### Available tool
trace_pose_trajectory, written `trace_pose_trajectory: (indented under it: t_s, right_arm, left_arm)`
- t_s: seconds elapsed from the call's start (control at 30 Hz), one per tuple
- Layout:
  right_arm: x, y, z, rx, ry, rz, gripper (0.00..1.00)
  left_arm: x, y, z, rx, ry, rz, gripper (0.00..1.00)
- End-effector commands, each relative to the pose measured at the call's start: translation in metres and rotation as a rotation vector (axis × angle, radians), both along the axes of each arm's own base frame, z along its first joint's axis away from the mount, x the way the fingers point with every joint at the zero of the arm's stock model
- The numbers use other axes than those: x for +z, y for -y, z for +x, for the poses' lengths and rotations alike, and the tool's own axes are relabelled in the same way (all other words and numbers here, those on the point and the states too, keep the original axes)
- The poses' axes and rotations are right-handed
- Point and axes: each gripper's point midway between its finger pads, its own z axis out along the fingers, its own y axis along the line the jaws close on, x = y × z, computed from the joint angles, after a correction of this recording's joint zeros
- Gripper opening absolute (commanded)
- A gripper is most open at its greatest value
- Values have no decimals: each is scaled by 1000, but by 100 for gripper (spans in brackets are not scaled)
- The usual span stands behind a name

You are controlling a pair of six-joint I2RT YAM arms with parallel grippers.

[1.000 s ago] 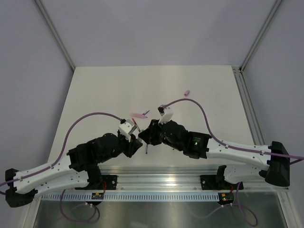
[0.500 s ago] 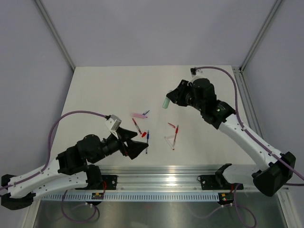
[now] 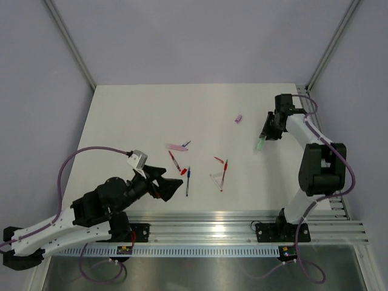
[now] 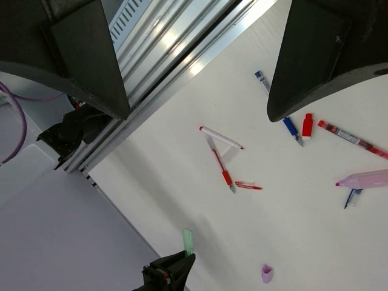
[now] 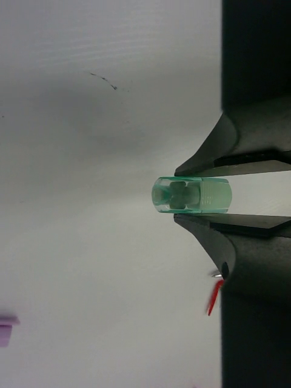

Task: Insert the pens into the pen caps
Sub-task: Place the pen cap on the pen.

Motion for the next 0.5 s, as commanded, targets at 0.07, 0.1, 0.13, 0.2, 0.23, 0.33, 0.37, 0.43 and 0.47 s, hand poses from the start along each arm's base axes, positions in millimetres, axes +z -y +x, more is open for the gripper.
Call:
trace_pose_trajectory:
  t_s: [0.07,0.1,0.13,0.2,0.23,0.33,0.37,0.43,0.47]
  right_arm:
    - [-14,17,37,46,-102,-99,7]
    - [-34,22,34,48,-175,-120,7]
    - [-39,25,36,47,-193,-133,7]
    - [-52,27,42,60,-246,-144,9]
    - [-55,28,44,61,-257,-145,10]
    - [-67,28,49,65,-295,-150,13]
    - [-67,27,51,67,-294,-147,15]
    - [-67,26,52,68,-289,-143,23]
    - [-65,27,53,68,-286,-145,28]
  left_arm:
    - [10,-13,20,128,58,-44,99]
    - [6,-12,20,133,54,-47,99]
    - [6,-12,21,135,56,-57,99]
    - [9,-11,21,134,66,-94,99]
    - [5,-11,22,139,65,-91,99]
    - [1,-13,26,167,70,-82,99]
    - [0,-14,28,178,72,-77,99]
    - [-2,-17,30,196,76,-69,99]
    - [-6,-17,31,200,77,-61,99]
